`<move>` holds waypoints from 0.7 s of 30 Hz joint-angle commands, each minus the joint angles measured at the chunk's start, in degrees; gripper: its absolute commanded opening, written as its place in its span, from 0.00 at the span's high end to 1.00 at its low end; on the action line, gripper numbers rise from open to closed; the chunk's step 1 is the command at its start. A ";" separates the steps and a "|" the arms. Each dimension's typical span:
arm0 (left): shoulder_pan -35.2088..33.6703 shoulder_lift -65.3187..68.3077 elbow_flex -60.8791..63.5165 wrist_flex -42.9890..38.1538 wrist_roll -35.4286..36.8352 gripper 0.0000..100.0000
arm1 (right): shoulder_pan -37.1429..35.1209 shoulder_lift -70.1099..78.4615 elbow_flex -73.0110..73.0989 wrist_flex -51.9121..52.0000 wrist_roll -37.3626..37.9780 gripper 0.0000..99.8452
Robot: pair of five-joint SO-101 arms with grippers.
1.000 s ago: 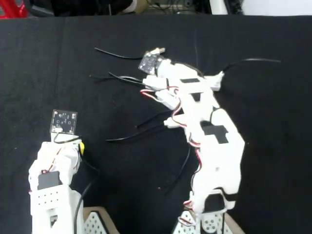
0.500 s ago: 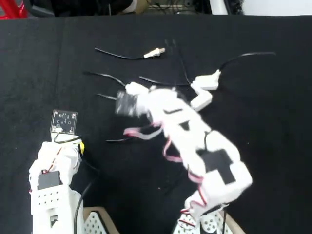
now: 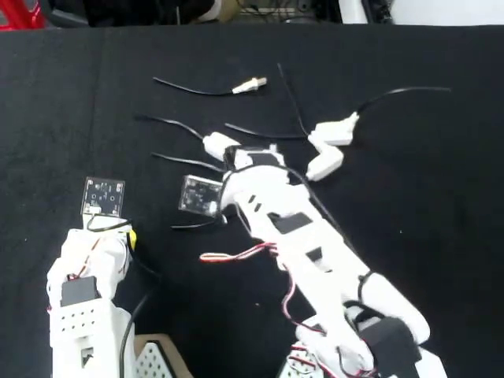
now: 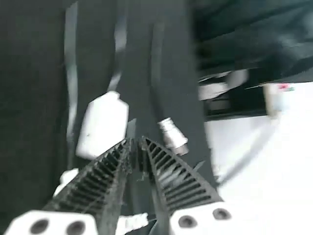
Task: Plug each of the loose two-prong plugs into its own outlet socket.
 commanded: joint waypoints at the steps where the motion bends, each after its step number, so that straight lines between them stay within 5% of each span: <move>1: -0.48 0.09 -0.22 -0.62 -0.09 0.80 | 1.49 7.25 -7.08 -5.71 -3.08 0.99; 8: -0.57 0.09 -0.22 -0.62 -0.09 0.80 | 6.51 35.12 -25.71 -6.33 -3.43 0.99; 17: -0.57 0.09 -0.22 -0.62 -0.09 0.80 | 5.54 39.08 -26.95 -5.01 -3.43 0.99; 21: -0.57 0.09 -0.22 -0.62 -0.09 0.80 | 2.11 38.55 -26.95 5.27 -3.08 0.99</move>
